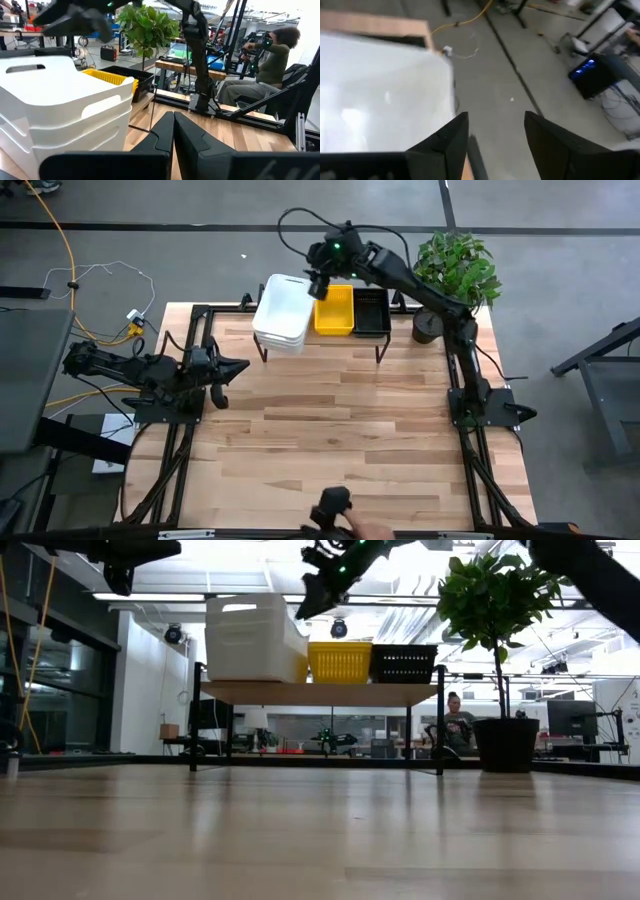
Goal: Stack baskets on shelf by color
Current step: Put the stacked white bins on the shelf
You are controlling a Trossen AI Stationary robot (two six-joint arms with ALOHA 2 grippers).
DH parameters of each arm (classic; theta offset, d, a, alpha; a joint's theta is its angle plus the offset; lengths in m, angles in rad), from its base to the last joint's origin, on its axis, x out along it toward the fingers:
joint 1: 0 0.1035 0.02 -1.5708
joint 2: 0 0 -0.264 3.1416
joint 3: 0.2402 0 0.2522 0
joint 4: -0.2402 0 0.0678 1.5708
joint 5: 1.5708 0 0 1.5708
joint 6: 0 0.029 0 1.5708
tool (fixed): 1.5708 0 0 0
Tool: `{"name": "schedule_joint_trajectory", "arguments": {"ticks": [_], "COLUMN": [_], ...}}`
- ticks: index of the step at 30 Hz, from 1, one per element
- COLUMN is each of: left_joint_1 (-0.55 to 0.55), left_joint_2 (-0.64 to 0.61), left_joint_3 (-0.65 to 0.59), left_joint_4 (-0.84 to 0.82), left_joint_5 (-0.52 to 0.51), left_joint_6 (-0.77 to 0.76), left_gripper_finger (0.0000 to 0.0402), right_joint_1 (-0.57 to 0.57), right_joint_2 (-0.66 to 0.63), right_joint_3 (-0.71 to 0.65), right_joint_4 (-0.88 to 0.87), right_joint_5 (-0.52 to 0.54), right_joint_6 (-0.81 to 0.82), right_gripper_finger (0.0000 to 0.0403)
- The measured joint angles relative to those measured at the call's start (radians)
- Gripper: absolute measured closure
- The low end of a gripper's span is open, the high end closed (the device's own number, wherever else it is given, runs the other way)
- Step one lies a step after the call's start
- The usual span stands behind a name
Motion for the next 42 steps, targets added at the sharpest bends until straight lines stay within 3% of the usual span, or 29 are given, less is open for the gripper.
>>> {"name": "schedule_joint_trajectory", "arguments": {"ticks": [6, 13, 18, 21, 25, 29, 33, 38, 42], "left_joint_1": [0.0, 0.0, 0.0, 0.0, 0.0, 0.0, 0.004, 0.051, 0.109], "left_joint_2": [0.009, 0.009, 0.015, 0.025, 0.046, 0.07, 0.132, 0.278, 0.395], "left_joint_3": [0.0, 0.0, 0.0, 0.0, 0.0, 0.0, 0.0, 0.001, 0.042], "left_joint_4": [-0.023, -0.019, -0.02, -0.024, -0.028, -0.026, 0.013, 0.239, 0.26], "left_joint_5": [0.001, 0.001, 0.001, 0.002, 0.005, 0.005, 0.048, 0.125, 0.165], "left_joint_6": [-0.006, -0.009, -0.016, -0.03, -0.033, -0.019, 0.016, 0.109, 0.068], "left_gripper_finger": [0.0401, 0.0401, 0.0401, 0.0401, 0.0401, 0.0401, 0.0401, 0.0401, 0.0401], "right_joint_1": [0.022, 0.11, 0.189, 0.231, 0.273, 0.322, 0.402, 0.489, 0.533], "right_joint_2": [-0.092, -0.13, -0.16, -0.229, -0.41, -0.667, -0.891, -1.055, -1.095], "right_joint_3": [-0.017, -0.017, -0.041, -0.166, -0.521, -0.93, -1.252, -1.523, -1.651], "right_joint_4": [-0.242, -0.441, -0.531, -0.512, -0.337, -0.006, 0.342, 0.76, 0.992], "right_joint_5": [-0.103, -0.124, -0.028, -0.008, 0.048, 0.066, 0.056, 0.057, 0.057], "right_joint_6": [-0.034, -0.042, -0.03, -0.018, 0.032, 0.079, 0.093, 0.092, 0.09], "right_gripper_finger": [0.0252, 0.0387, 0.0388, 0.04, 0.0401, 0.0402, 0.0402, 0.0403, 0.0403]}}
